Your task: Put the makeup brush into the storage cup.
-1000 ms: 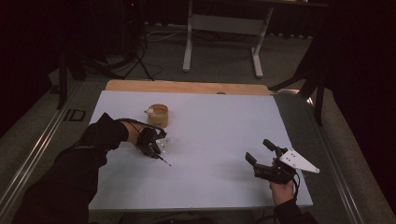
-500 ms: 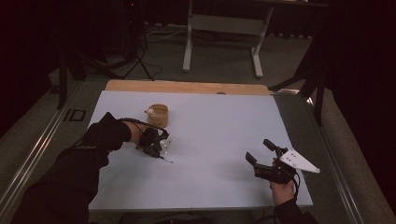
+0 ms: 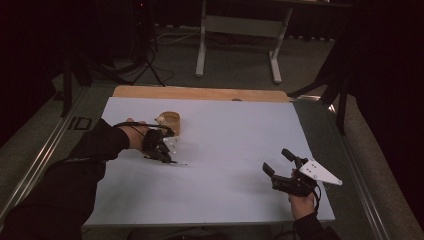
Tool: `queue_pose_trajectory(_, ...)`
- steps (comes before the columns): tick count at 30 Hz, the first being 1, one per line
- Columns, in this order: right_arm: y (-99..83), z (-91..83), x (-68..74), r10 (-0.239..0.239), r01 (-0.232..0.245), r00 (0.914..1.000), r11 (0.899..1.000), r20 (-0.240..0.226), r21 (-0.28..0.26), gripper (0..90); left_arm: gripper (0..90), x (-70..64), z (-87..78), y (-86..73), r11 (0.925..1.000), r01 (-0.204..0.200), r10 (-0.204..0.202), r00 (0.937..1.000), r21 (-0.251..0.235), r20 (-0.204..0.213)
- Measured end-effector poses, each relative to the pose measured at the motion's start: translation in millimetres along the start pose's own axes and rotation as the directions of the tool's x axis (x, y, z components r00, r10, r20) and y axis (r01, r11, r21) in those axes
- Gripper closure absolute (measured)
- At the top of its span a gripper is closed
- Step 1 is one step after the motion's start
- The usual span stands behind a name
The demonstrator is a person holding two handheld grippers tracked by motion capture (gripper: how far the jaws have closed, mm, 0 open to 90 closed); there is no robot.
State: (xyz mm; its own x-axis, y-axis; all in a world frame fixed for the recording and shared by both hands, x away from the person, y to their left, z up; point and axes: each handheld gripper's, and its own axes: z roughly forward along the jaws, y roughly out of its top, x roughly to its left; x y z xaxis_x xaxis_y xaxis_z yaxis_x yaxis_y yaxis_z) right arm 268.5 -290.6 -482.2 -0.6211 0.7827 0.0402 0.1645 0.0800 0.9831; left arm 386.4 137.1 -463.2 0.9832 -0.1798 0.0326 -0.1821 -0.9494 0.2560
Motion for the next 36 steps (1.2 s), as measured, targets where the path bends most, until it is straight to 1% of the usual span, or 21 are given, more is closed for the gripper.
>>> queue_pose_trajectory(2, 0.1, -0.1, -0.3, 0.001, -0.001, 1.0000, 1.000, -0.001, -0.001, 12.4, 86.5, -0.7, -6.3, -2.6, 0.9996, 0.018, -0.019, 0.9996, -0.020, -0.020)
queue_pose_trajectory(4, 0.0, 0.0, -0.5, 0.003, -0.003, 1.0000, 1.000, -0.001, -0.001, 12.4, 86.5, -0.4, -9.4, -3.7, 0.9984, 0.047, -0.047, 0.9988, -0.030, -0.009)
queue_pose_trajectory(5, 0.0, 0.2, -0.7, 0.003, -0.003, 1.0000, 1.000, -0.002, 0.000, 12.4, 86.5, -1.5, -16.0, -6.3, 0.9951, 0.086, -0.088, 0.9959, -0.049, -0.024)
queue_pose_trajectory(8, 0.5, 0.5, 0.1, -0.005, 0.005, 1.0000, 1.000, -0.006, -0.002, 12.4, 86.5, -3.7, -21.6, -9.4, 0.9882, 0.127, -0.129, 0.9914, -0.085, -0.018)
queue_pose_trajectory(11, 0.7, 0.6, 0.4, -0.009, 0.009, 0.9999, 1.000, -0.009, -0.002, 12.4, 86.5, -8.1, -27.9, -12.7, 0.9847, 0.125, -0.132, 0.9899, -0.121, -0.051)
queue_pose_trajectory(13, 0.5, 1.0, 0.2, -0.012, 0.012, 0.9999, 1.000, -0.012, 0.002, 12.4, 86.5, -9.3, -34.4, -17.1, 0.9693, 0.164, -0.178, 0.9820, -0.183, -0.063)
queue_pose_trajectory(15, 0.5, 1.0, 0.1, -0.015, 0.015, 0.9998, 1.000, -0.012, 0.001, 12.4, 86.5, -11.8, -39.9, -22.0, 0.9550, 0.175, -0.198, 0.9770, -0.240, -0.078)
queue_pose_trajectory(16, 0.5, 1.0, 0.1, -0.015, 0.015, 0.9998, 1.000, -0.012, 0.001, 12.4, 86.5, -11.8, -39.9, -22.0, 0.9550, 0.175, -0.198, 0.9770, -0.240, -0.078)
queue_pose_trajectory(19, 0.9, 0.9, 0.3, -0.028, 0.028, 0.9995, 1.000, -0.013, -0.001, 12.4, 86.5, -15.3, -46.6, -29.8, 0.9282, 0.210, -0.242, 0.9677, -0.308, -0.070)
queue_pose_trajectory(21, 0.9, 1.3, 0.6, -0.027, 0.027, 0.9995, 1.000, -0.016, 0.001, 12.4, 86.5, -17.2, -49.3, -33.2, 0.9150, 0.223, -0.263, 0.9618, -0.336, -0.078)
queue_pose_trajectory(23, 0.8, 1.5, 0.9, -0.027, 0.027, 0.9995, 1.000, -0.016, 0.003, 12.4, 86.5, -19.1, -50.6, -35.3, 0.9136, 0.215, -0.262, 0.9604, -0.345, -0.095)
queue_pose_trajectory(24, 0.7, 1.9, 1.2, -0.031, 0.031, 0.9994, 0.999, -0.012, 0.008, 12.4, 86.5, -19.7, -51.9, -37.5, 0.8993, 0.238, -0.286, 0.9547, -0.367, -0.083)
queue_pose_trajectory(25, 0.7, 1.9, 1.2, -0.031, 0.031, 0.9994, 0.999, -0.012, 0.008, 12.4, 86.5, -20.3, -52.6, -38.4, 0.8961, 0.235, -0.288, 0.9531, -0.376, -0.091)
queue_pose_trajectory(26, 0.7, 1.8, 1.0, -0.029, 0.029, 0.9995, 1.000, -0.016, 0.007, 12.4, 86.5, -21.2, -53.5, -39.5, 0.8856, 0.241, -0.305, 0.9464, -0.397, -0.107)
queue_pose_trajectory(29, 0.8, 1.7, 0.9, -0.031, 0.031, 0.9994, 0.999, -0.014, 0.008, 12.4, 86.5, -22.1, -56.0, -43.9, 0.8479, 0.275, -0.356, 0.9287, -0.453, -0.103)
queue_pose_trajectory(30, 0.8, 1.9, 1.1, -0.031, 0.031, 0.9995, 0.999, -0.010, 0.010, 12.4, 86.5, -22.6, -56.0, -46.6, 0.8204, 0.298, -0.394, 0.9134, -0.488, -0.103)
queue_pose_trajectory(31, 0.8, 2.0, 1.2, -0.030, 0.030, 0.9995, 1.000, -0.012, 0.010, 12.4, 86.5, -22.6, -56.0, -46.6, 0.8204, 0.298, -0.394, 0.9134, -0.488, -0.103)
queue_pose_trajectory(33, 0.7, 2.2, 1.4, -0.032, 0.032, 0.9994, 0.999, -0.011, 0.012, 12.4, 86.5, -23.5, -55.5, -48.5, 0.8008, 0.309, -0.418, 0.9016, -0.513, -0.110)
queue_pose_trajectory(34, 0.7, 2.2, 1.4, -0.032, 0.032, 0.9994, 0.999, -0.011, 0.012, 12.4, 86.5, -23.6, -55.8, -49.2, 0.7871, 0.324, -0.438, 0.8925, -0.525, -0.107)
queue_pose_trajectory(35, 0.8, 2.2, 1.5, -0.033, 0.033, 0.9994, 0.999, -0.012, 0.011, 12.4, 86.5, -23.6, -56.1, -50.0, 0.7788, 0.329, -0.446, 0.8892, -0.534, -0.103)
queue_pose_trajectory(36, 0.7, 2.2, 1.5, -0.031, 0.031, 0.9994, 0.999, -0.012, 0.010, 12.4, 86.5, -24.8, -56.2, -50.5, 0.7697, 0.325, -0.458, 0.8805, -0.549, -0.121)
